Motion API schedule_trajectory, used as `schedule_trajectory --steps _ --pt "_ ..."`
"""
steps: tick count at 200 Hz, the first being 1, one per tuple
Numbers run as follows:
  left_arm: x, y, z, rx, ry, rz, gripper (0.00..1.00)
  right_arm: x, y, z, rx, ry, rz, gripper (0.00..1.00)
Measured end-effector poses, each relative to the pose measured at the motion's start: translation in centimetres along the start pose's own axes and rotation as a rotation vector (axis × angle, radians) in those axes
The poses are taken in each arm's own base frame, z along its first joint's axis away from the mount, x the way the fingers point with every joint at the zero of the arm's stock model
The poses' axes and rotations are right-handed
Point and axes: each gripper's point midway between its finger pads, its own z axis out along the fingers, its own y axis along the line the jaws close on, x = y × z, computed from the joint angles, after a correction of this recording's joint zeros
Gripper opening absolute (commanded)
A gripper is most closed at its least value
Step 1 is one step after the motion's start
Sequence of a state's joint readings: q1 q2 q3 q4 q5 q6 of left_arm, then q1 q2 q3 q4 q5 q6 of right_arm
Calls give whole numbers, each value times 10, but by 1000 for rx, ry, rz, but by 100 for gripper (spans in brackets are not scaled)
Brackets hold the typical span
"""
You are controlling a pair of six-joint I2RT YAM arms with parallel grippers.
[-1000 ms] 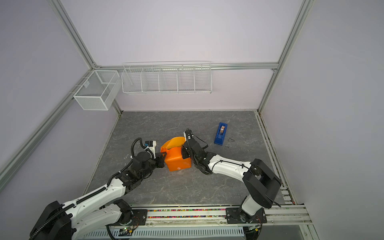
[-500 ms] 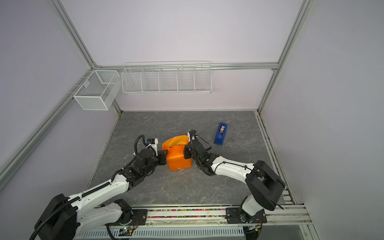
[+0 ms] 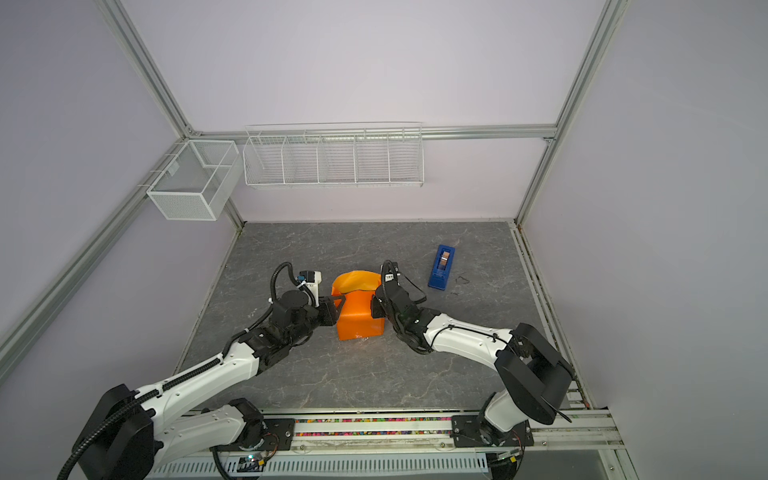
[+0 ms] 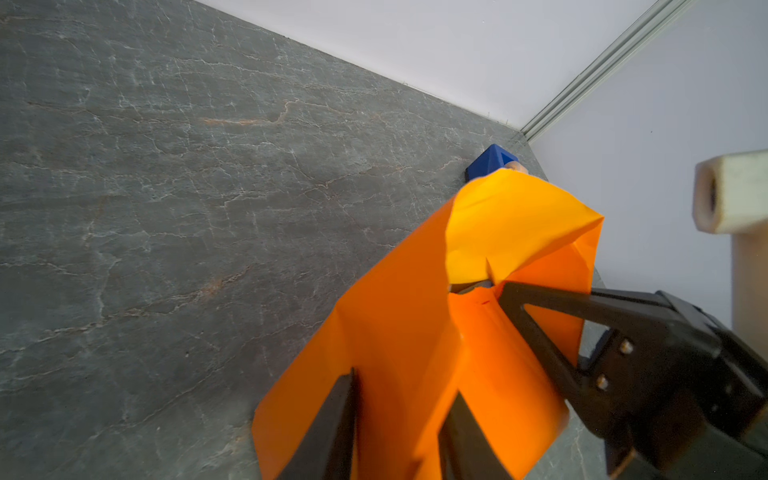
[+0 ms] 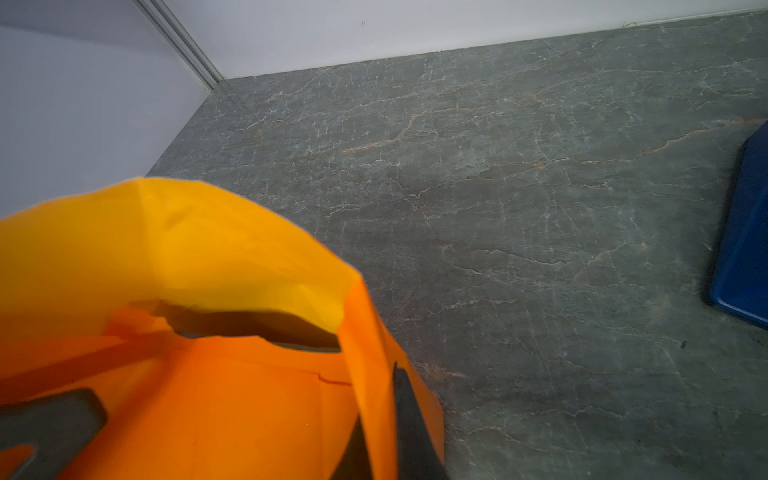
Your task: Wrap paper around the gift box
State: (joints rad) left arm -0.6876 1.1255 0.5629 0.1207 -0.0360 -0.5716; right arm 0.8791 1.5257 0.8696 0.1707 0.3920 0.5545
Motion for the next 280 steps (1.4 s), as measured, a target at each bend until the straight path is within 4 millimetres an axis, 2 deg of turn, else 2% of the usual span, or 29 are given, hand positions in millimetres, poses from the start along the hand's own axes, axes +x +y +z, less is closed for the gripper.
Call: schedule_trajectory --steps 25,63,76,116,129,142,154,168,178,198,238,257,280 --pt "3 5 5 -20 8 -4 34 1 2 -1 -1 1 -1 10" --pt "2 13 10 -57 -10 -12 17 3 1 -2 6 5 -2 14" --pt "1 15 11 -71 -16 -17 14 3 2 -4 5 8 -4 16" --pt "1 20 13 -95 -24 -18 9 4 1 -11 7 29 -18 32" --pt "0 21 13 -100 -26 -18 8 2 1 -19 4 30 -27 40" --pt "0 21 13 -103 -26 -18 8 -5 2 -30 -5 19 -30 42" --pt "0 22 13 -107 -24 -18 7 -13 5 -42 -22 2 -30 41" --pt "0 22 13 -108 -23 -18 7 -25 12 -58 -59 -27 -32 32" --pt "0 22 13 -110 -22 -20 6 -31 19 -67 -97 -40 -31 29" --pt "0 23 14 -114 -23 -23 5 -29 38 -78 -178 -25 -57 25" --pt "-1 23 16 -121 -25 -29 4 -6 73 -61 -264 105 -126 20" --pt "-2 23 17 -126 -25 -33 4 9 79 -47 -261 168 -147 18" --pt "-2 23 16 -128 -22 -36 4 27 77 -30 -224 236 -168 16"
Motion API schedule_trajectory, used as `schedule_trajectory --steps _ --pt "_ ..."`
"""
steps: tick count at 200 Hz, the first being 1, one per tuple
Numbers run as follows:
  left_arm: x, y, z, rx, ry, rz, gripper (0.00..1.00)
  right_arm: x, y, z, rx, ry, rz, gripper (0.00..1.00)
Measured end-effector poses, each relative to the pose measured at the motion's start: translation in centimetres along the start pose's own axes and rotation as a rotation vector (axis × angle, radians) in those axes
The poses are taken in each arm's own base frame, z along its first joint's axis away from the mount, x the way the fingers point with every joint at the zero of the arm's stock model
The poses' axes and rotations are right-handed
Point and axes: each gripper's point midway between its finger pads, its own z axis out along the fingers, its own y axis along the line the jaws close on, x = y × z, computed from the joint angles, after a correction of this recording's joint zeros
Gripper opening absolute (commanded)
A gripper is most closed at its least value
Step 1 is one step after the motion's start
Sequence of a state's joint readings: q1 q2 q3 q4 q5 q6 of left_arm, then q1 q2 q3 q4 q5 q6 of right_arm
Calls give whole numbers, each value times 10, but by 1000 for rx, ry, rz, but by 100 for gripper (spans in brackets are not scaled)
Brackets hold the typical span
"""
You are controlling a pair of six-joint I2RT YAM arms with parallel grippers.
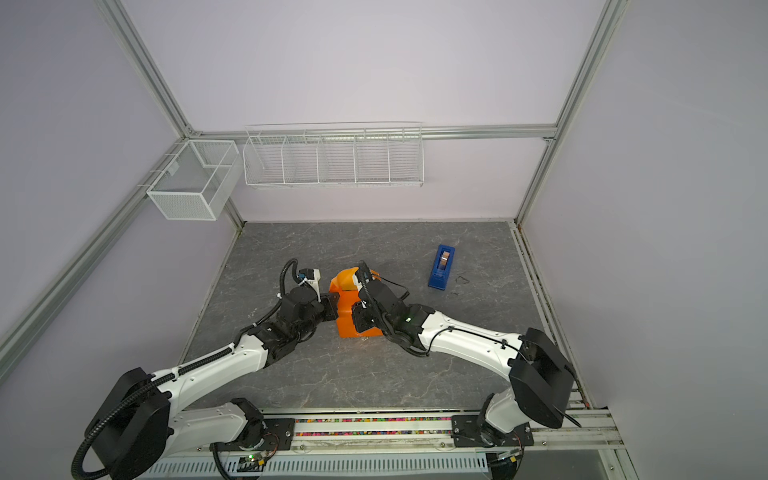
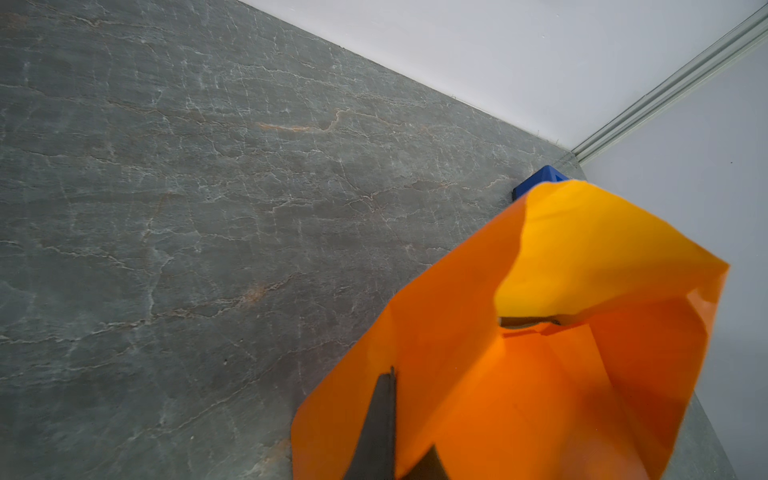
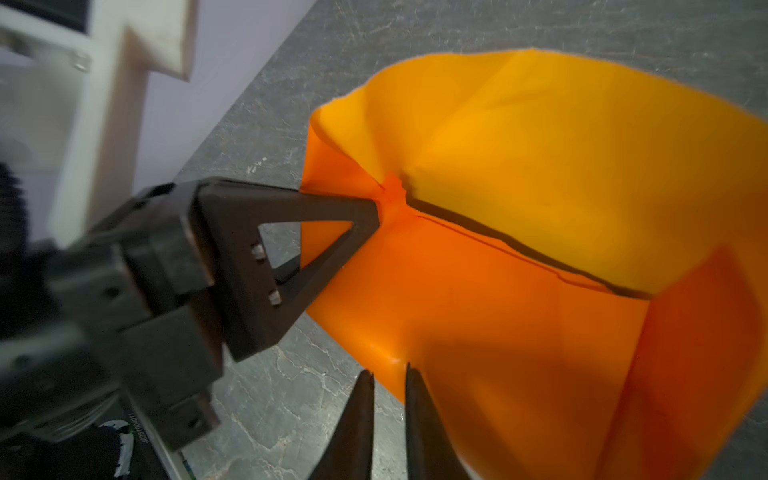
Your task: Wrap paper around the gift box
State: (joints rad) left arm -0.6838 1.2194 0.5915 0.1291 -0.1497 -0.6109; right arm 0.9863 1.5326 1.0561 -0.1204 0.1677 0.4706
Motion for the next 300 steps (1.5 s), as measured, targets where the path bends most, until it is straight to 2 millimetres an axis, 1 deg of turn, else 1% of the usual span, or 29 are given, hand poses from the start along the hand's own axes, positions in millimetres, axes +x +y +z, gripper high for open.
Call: schedule_trajectory --steps 9,49,104,153,165,178,187,200,224,239,254,267,285,300 --pt "0 0 0 -1 1 -2 4 4 -1 6 10 20 -2 16" --pt "1 1 0 -2 3 -5 4 -5 -5 18 38 17 5 14" --pt "1 1 -1 -3 6 -4 5 -10 -16 28 65 6 31 13" --pt "5 1 -7 1 27 -2 11 -13 -20 33 78 -6 42 13" --pt "5 0 -11 9 32 2 14 -14 -20 33 80 -12 43 13" --pt "6 -1 -16 16 38 10 21 -15 -20 33 81 -15 44 12" --pt "4 -2 -21 24 34 10 22 -15 -20 33 81 -16 44 12" --pt "-3 -4 -30 33 10 14 24 -15 -21 33 81 -19 48 12" --pt "-23 -5 -52 38 -75 12 29 -16 -21 33 82 -22 51 12" --pt "-28 1 -59 16 -112 5 30 -16 -21 33 83 -23 52 12" --pt "-26 11 -58 -16 -113 3 30 -16 -21 33 84 -25 53 12" --pt "-21 23 -51 -50 -92 -3 31 -16 -21 34 84 -25 53 12" --pt "-10 41 -37 -93 -46 -16 31 -16 -21 34 84 -25 53 12" --pt "-1 49 -25 -103 -7 -23 31 -16 -22 34 84 -25 53 12"
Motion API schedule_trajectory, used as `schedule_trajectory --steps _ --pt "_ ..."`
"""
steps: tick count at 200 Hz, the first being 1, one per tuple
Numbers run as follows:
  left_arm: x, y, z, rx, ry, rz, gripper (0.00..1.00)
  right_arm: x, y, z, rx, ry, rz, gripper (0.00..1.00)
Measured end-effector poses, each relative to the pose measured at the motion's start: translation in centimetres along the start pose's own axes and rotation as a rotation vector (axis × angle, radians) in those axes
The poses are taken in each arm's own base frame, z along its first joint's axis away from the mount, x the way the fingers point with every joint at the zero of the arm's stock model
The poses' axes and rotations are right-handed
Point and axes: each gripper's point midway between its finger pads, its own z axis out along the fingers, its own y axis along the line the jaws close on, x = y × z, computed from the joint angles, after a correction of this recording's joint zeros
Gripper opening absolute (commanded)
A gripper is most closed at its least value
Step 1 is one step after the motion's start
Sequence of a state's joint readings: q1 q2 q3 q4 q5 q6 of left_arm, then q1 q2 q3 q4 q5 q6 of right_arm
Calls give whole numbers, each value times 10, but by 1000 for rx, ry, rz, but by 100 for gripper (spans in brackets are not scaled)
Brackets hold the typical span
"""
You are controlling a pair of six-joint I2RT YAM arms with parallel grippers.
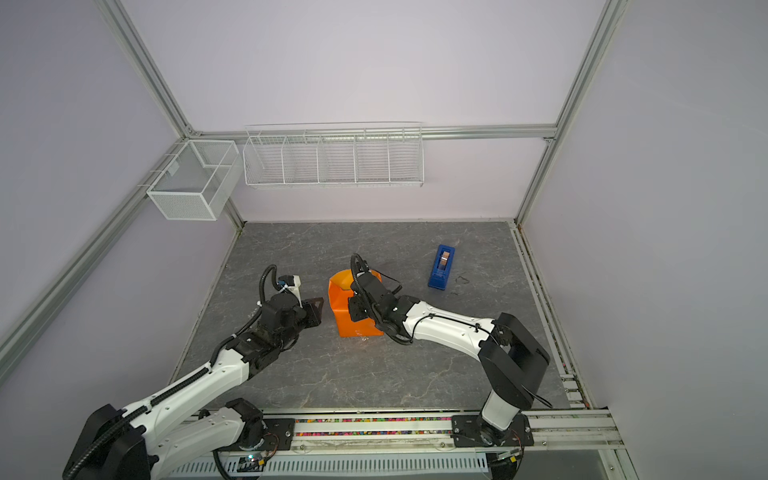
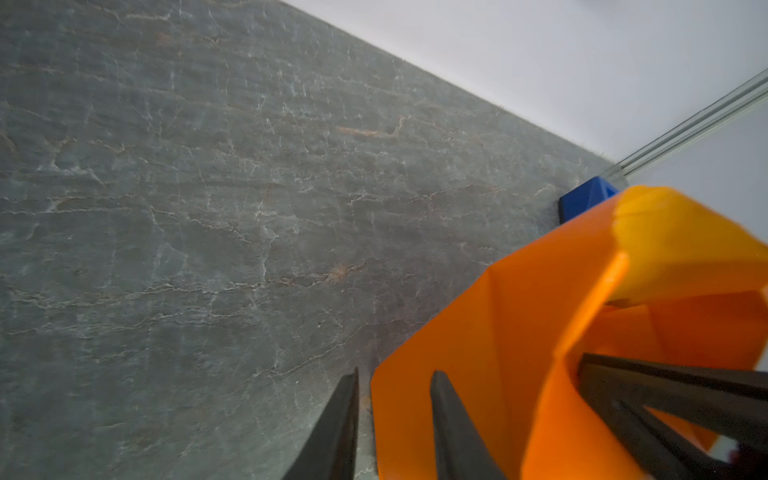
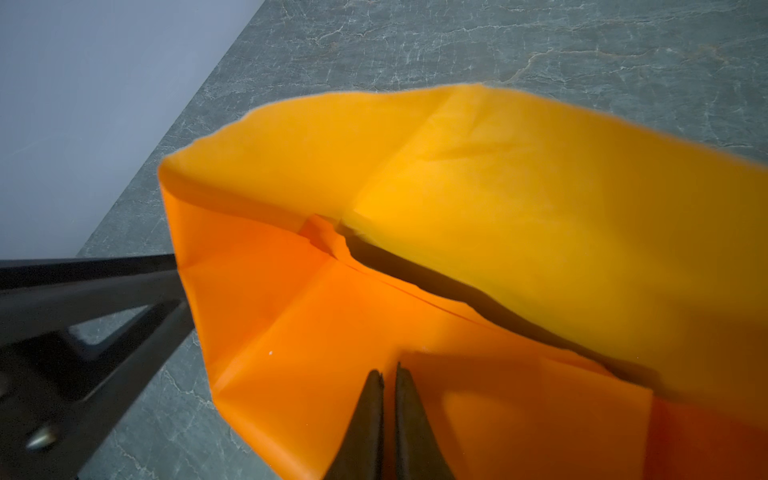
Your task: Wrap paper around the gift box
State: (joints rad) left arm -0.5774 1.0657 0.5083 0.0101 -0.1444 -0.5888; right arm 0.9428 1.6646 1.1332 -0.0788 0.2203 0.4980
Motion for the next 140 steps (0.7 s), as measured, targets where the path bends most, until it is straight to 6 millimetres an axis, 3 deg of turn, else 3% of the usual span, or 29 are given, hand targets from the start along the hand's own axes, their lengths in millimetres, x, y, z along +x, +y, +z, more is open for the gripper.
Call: schedule_trajectory --steps 45,80,140 --pt "10 -14 20 83 40 -5 32 0 0 0 1 -2 1 12" --pt "5 -29 22 165 18 -13 32 -1 -1 0 3 -4 4 12" --pt "4 -30 22 192 -2 -32 32 -1 -1 0 6 -5 3 12"
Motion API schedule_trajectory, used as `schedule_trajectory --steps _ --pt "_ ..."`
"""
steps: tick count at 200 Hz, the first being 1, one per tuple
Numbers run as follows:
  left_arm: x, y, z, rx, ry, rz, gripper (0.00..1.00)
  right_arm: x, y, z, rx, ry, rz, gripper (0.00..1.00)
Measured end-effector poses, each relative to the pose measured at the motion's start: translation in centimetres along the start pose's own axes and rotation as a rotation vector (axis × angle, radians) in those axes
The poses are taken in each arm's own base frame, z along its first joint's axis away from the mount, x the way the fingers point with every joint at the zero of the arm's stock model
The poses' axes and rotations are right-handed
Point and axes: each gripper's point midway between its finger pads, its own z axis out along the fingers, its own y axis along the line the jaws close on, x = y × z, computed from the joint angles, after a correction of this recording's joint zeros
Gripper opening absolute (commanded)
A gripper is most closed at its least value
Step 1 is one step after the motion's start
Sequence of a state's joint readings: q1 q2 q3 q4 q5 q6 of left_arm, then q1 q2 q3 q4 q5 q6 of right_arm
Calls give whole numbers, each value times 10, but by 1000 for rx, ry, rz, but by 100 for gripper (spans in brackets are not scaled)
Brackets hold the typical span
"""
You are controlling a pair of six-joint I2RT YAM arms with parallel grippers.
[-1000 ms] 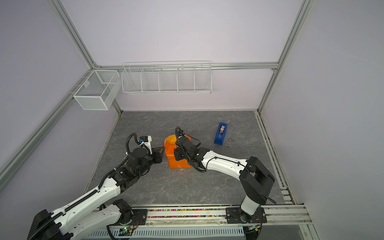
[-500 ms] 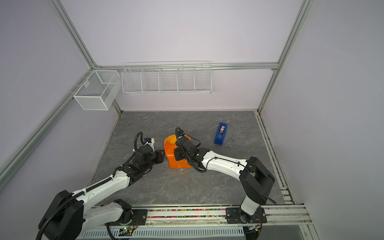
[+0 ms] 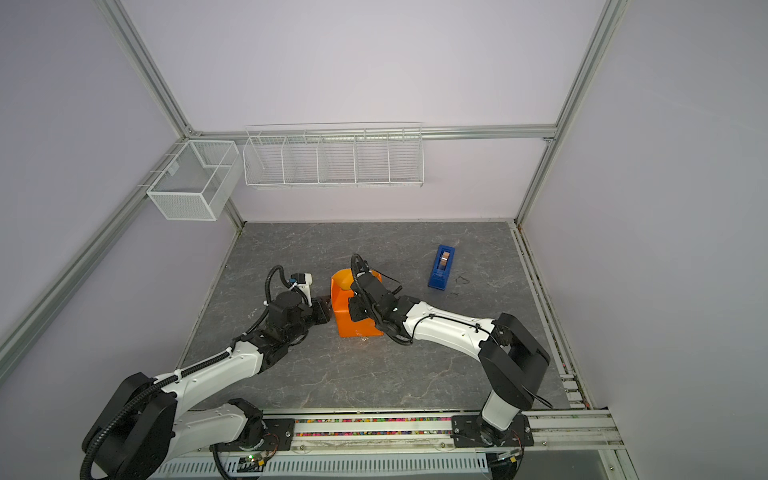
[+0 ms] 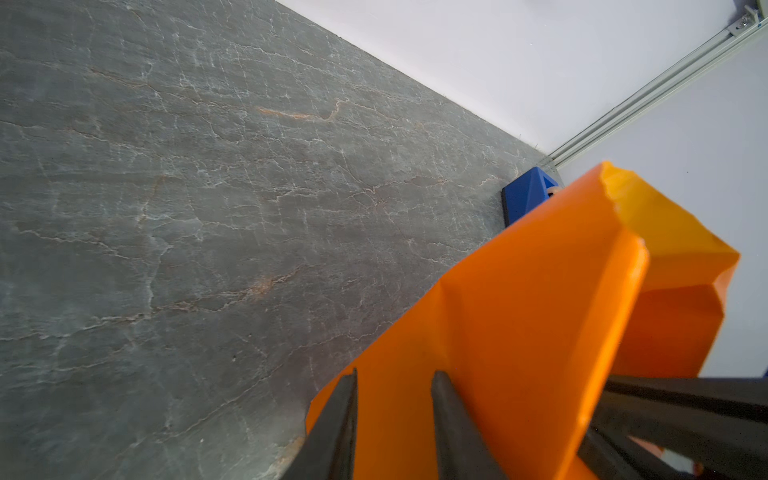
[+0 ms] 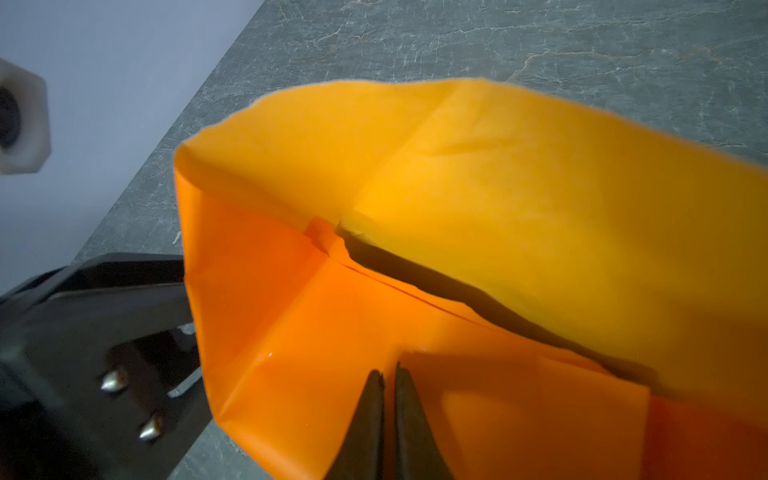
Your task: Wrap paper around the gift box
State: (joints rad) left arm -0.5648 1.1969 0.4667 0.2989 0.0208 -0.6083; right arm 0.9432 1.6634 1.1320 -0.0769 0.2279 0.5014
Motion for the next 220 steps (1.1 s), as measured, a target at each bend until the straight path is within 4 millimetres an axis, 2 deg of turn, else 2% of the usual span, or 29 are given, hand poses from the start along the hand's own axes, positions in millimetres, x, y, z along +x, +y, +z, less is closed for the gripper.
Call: schedule_trajectory --steps 123,220 --pt "-5 -8 0 46 -33 -19 31 0 0 0 0 0 1 12" --pt "-2 -11 17 43 23 -38 42 1 0 0 2 4 7 12"
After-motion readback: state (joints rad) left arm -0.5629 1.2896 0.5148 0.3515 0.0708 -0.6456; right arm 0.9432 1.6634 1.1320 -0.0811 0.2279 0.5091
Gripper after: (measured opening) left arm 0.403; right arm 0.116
